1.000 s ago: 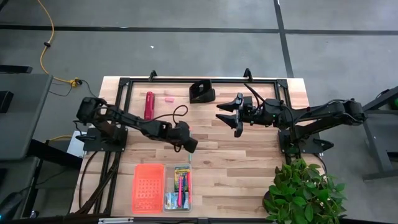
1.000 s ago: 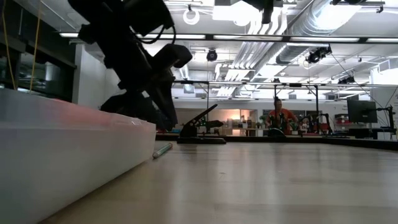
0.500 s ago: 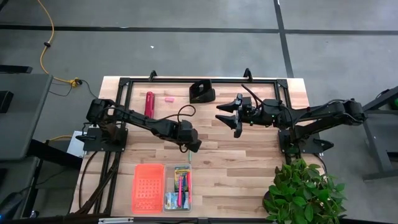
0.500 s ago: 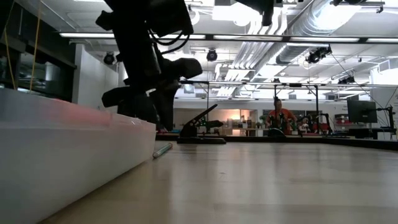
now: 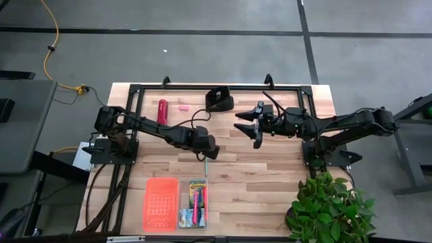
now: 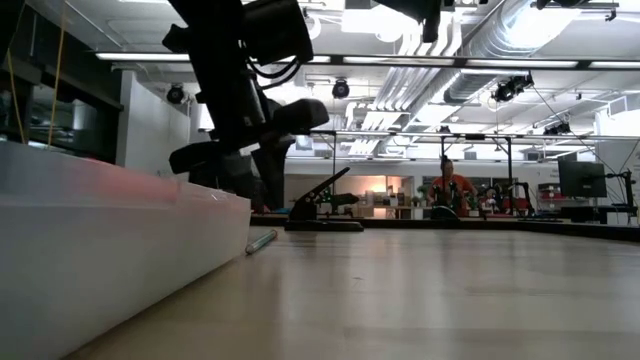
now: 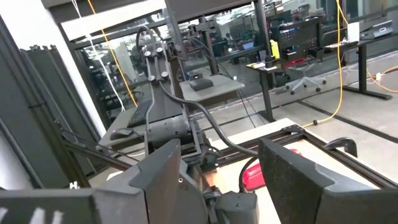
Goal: Pack school essentials
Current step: Put the light blue pencil into the supply box
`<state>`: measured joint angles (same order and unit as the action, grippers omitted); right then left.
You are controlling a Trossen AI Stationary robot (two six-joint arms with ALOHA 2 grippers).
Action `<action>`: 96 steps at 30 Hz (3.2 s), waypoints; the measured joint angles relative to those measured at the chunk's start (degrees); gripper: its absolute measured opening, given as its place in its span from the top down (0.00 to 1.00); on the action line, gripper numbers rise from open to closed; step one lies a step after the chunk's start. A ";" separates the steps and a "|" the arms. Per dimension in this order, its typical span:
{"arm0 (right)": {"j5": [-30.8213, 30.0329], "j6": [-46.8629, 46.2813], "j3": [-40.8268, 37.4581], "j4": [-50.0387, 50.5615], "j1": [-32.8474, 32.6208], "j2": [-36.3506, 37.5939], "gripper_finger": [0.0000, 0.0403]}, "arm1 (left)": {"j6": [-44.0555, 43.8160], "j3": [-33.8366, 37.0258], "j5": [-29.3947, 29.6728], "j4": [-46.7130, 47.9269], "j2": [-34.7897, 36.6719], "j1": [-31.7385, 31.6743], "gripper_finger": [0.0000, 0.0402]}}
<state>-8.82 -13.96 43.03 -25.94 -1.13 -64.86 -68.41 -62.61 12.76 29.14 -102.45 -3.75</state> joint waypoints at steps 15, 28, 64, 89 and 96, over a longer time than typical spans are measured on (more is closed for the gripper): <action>0.04 0.53 0.00 0.00 0.00 0.02 0.48 | -1.96 -0.02 0.30 -0.85 -5.44 -0.20 0.72; 0.07 0.51 0.00 0.00 0.02 0.02 0.48 | 0.19 -0.07 0.09 -0.28 -5.84 -0.22 0.84; 0.28 0.52 0.00 0.00 0.01 0.02 0.48 | 26.13 0.11 2.25 0.55 12.50 -5.35 1.00; 4.97 0.17 0.00 -0.13 0.00 0.02 0.48 | 45.81 24.80 4.49 -42.17 55.55 0.53 1.00; 6.36 -0.76 0.00 -0.43 0.00 0.02 0.48 | 48.71 35.59 3.52 -61.33 57.53 4.96 1.00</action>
<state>-2.46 -14.72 43.03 -26.37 -1.13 -64.84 -19.70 -27.02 16.28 -32.19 -44.93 1.21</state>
